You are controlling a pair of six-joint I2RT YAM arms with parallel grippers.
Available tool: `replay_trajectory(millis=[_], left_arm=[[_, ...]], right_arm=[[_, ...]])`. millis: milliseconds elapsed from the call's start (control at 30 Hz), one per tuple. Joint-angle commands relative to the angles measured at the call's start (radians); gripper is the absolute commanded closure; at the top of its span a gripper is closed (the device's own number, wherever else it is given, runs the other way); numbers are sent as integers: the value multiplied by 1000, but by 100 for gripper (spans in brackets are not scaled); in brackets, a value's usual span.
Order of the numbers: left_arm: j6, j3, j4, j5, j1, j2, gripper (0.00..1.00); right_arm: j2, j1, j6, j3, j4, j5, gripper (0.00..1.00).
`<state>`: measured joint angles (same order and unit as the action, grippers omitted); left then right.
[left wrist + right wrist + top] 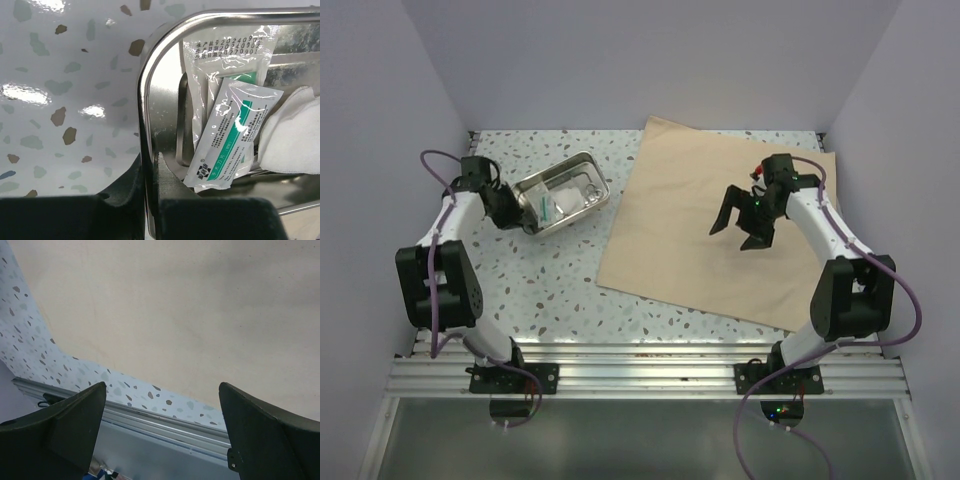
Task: Prepare the surgical pack
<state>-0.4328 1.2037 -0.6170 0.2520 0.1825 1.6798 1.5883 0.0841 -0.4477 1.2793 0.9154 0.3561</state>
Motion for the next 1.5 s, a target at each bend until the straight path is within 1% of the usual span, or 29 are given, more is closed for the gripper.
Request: replay_trajectory(millis=[0,133,167,233,267,300,333,367,433,567,633,667,700,767,833,933,1100,1133,1200,1233,1300,1333,1367,1400,1467], left_arm=[[-58,17,23,108,-57,-94,100],[-190,0,86,133,-164,-104,100],[-211,3,101,127,-223,-100,100],[-253,29,132,124,-276,-69,100],[-295,43,137,118,-328,-54,100],[-314,80,138,101,-353,-39,100],[-348,100,137,87,-377,-8,100],[-366,118,137,75,-426,7,100],[-429,166,148,49,-469,53,100],[-512,227,194,47,-589,151,100],[-534,287,195,61,-627,228,100],[-535,310,185,64,-664,254,100],[-537,359,178,56,-682,279,100],[-537,405,157,55,-730,349,100],[-541,462,143,58,-753,408,100],[-557,485,143,58,-793,449,100],[-540,465,163,75,-805,481,100],[-538,461,164,81,-807,482,94],[-534,442,194,96,-807,483,87],[-528,441,194,98,-807,486,80],[-520,441,197,111,-807,492,74],[-508,441,189,112,-805,492,64],[-503,441,183,112,-807,491,58],[-482,439,177,106,-805,479,48],[-465,428,171,98,-804,453,44]], right_arm=[[1,-1,26,67,45,-46,1],[18,-23,-25,100,63,-95,1],[21,-36,-42,107,57,-92,1],[44,-78,-86,127,47,-95,1],[56,-81,-92,138,42,-92,1],[68,-121,-98,162,40,-89,1],[88,-130,-98,178,43,-98,1],[96,-141,-98,193,51,-115,1],[108,-173,-97,219,46,-118,1],[105,-221,-97,227,37,-108,1],[99,-236,-95,213,33,-105,1],[93,-241,-94,207,27,-103,1],[90,-245,-92,192,23,-98,1],[79,-250,-92,173,10,-94,1],[70,-251,-92,147,2,-91,1],[70,-253,-86,129,-1,-89,1],[76,-259,-77,123,-7,-94,1],[78,-261,-75,127,-3,-91,1],[87,-264,-74,143,-1,-85,1],[93,-264,-75,147,-1,-82,1],[99,-264,-78,161,0,-72,1],[107,-264,-78,164,3,-72,1],[108,-264,-78,172,5,-77,1],[111,-265,-77,175,8,-78,1],[117,-265,-78,180,10,-83,1]])
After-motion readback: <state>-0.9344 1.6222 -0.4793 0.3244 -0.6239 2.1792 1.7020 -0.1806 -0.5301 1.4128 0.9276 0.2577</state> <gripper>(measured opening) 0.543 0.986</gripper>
